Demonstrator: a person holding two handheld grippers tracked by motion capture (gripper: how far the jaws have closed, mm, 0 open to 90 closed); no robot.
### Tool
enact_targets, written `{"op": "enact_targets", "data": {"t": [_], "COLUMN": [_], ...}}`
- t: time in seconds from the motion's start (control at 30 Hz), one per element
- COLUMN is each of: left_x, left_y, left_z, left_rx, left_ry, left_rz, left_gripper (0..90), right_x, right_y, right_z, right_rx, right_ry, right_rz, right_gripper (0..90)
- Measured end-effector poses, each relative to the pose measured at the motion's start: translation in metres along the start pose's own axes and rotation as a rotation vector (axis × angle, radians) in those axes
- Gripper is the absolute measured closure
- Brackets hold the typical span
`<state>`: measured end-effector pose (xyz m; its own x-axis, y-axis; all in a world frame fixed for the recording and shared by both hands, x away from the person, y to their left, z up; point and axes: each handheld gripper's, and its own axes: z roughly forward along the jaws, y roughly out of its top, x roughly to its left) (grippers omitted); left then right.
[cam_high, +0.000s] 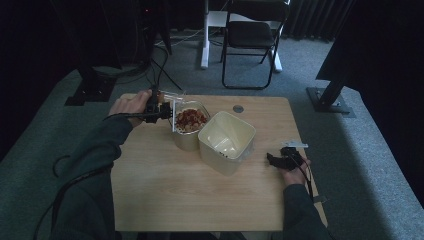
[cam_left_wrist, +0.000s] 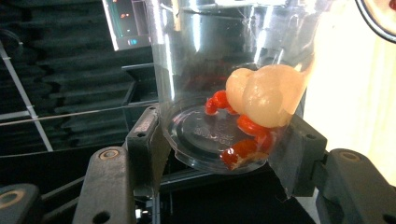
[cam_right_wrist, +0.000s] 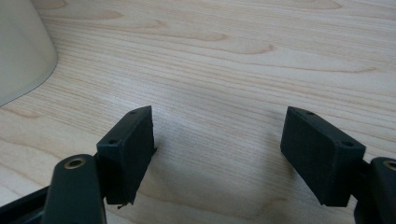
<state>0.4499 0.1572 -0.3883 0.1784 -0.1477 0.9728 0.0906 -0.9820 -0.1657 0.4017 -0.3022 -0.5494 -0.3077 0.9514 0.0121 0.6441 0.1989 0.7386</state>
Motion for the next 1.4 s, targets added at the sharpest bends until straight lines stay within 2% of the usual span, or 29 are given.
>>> {"op": "enact_targets", "data": {"t": [0.07,0.83,1.27,1.4], "left_x": [-0.0003,0.0002,0.0007,0.0012], "left_y": [0.0011,0.0053,0.0057,0.0057], "left_z": [-0.0005,-0.0012,-0.0011,-0.0011], "left_rx": [0.003,0.007,0.005,0.006], "left_ry": [0.005,0.025,0.033,0.037], "left_rz": [0.02,0.058,0.062,0.078], "left_gripper": [43.2,43.3,43.3,43.3], "right_x": [0.0,0.0001,0.0001,0.0001], "right_y": [0.0,0.0003,0.0003,0.0003], "right_z": [0.0,0.0003,0.0003,0.0003], "right_rx": [0.0,0.0,0.0,0.0], "right_ry": [0.0,-0.001,-0.001,-0.001], "right_rz": [0.0,0.001,0.001,0.001], "right_gripper": [25.3,25.3,25.3,25.3]}}
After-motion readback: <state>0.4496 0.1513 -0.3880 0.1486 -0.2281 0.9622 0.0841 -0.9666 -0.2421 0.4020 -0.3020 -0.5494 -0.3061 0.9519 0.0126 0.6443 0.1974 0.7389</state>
